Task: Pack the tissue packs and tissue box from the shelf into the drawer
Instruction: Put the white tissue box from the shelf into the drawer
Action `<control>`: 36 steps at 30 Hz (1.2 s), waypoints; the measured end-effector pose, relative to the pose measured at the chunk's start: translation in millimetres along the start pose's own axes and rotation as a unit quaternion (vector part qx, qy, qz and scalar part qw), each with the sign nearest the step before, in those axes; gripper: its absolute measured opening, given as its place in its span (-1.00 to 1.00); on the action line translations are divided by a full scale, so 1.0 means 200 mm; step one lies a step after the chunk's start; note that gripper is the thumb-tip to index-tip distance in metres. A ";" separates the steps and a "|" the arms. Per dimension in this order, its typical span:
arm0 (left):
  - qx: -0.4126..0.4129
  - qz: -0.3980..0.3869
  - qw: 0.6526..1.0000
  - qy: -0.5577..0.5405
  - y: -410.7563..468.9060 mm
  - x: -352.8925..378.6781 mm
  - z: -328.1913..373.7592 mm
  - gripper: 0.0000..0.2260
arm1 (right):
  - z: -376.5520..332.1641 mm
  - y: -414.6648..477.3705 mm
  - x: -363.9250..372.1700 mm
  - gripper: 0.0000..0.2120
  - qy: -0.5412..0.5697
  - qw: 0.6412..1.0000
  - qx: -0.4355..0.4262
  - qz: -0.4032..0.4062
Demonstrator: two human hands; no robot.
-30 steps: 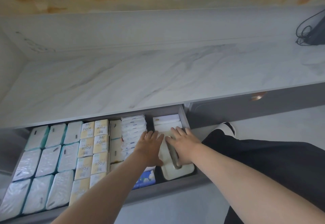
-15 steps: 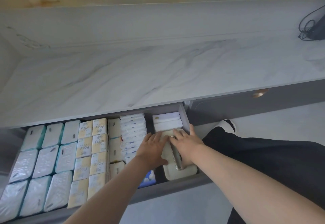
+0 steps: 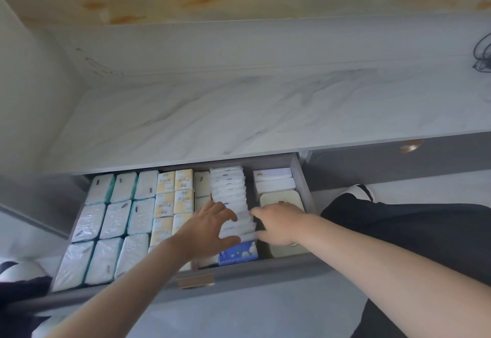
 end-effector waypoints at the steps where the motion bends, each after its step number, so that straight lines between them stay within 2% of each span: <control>1: -0.005 -0.017 1.000 -0.002 -0.05 -0.02 -0.02 -0.45 | -0.05 -0.03 -0.01 -0.40 0.034 0.999 -0.016 -0.021; 3: -0.022 -0.066 0.998 -0.001 -0.13 -0.04 -0.04 -0.26 | -0.13 -0.09 0.00 -0.26 0.093 0.992 -0.043 -0.079; 4: -0.026 -0.089 0.996 0.006 -0.16 -0.04 -0.04 -0.16 | -0.16 -0.11 0.01 -0.17 0.089 0.989 -0.054 -0.105; 6: -0.014 -0.120 0.992 0.039 -0.20 -0.01 -0.03 -0.06 | -0.20 -0.13 0.03 -0.08 0.006 0.988 -0.076 -0.131; 7: -0.007 -0.126 0.990 0.060 -0.22 0.00 -0.03 -0.05 | -0.21 -0.13 0.04 -0.10 -0.042 0.987 -0.082 -0.131; 10: -0.008 -0.110 0.991 0.076 -0.25 0.02 -0.07 -0.10 | -0.21 -0.11 0.05 -0.20 -0.105 0.985 -0.089 -0.104; 14: -0.012 -0.059 0.997 0.055 -0.26 0.00 -0.08 -0.13 | -0.19 -0.09 0.03 -0.25 -0.116 0.986 -0.089 -0.083; 18: -0.007 0.016 0.998 0.061 -0.23 -0.06 -0.09 -0.25 | -0.12 -0.06 0.01 -0.32 -0.109 0.992 -0.063 -0.027; 22: -0.038 0.117 0.990 0.065 -0.21 -0.12 -0.13 -0.46 | -0.07 -0.05 -0.06 -0.38 -0.139 0.986 0.006 0.089; 25: -0.116 0.201 0.972 0.033 -0.22 -0.17 -0.16 -0.66 | -0.01 -0.06 -0.14 -0.41 -0.141 0.968 0.134 0.157; 28: -0.277 0.194 0.940 -0.050 -0.26 -0.25 -0.22 -0.63 | 0.06 -0.07 -0.13 -0.54 -0.073 0.960 0.248 0.105; 29: -0.326 0.171 0.927 -0.066 -0.28 -0.26 -0.25 -0.58 | 0.08 -0.07 -0.11 -0.55 -0.026 0.960 0.267 0.080; 31: -0.395 0.106 0.902 -0.136 -0.29 -0.26 -0.32 -0.47 | 0.11 -0.04 -0.08 -0.59 0.139 0.947 0.289 0.030; 33: -0.432 0.097 0.857 -0.265 -0.29 -0.24 -0.39 -0.48 | 0.10 0.01 -0.06 -0.68 0.354 0.886 0.298 -0.008; 36: -0.450 0.159 0.766 -0.431 -0.28 -0.26 -0.49 -0.51 | 0.08 0.10 -0.06 -0.53 0.575 0.767 0.284 -0.018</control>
Point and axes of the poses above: each hand's wrist, its own y-axis towards the middle knuckle, its own x-axis out of the palm, z = x × y, the point moved 6 cm from there along y, towards the middle knuckle, and after that the axes turned 12 degrees about -y, right-handed, at the moved point
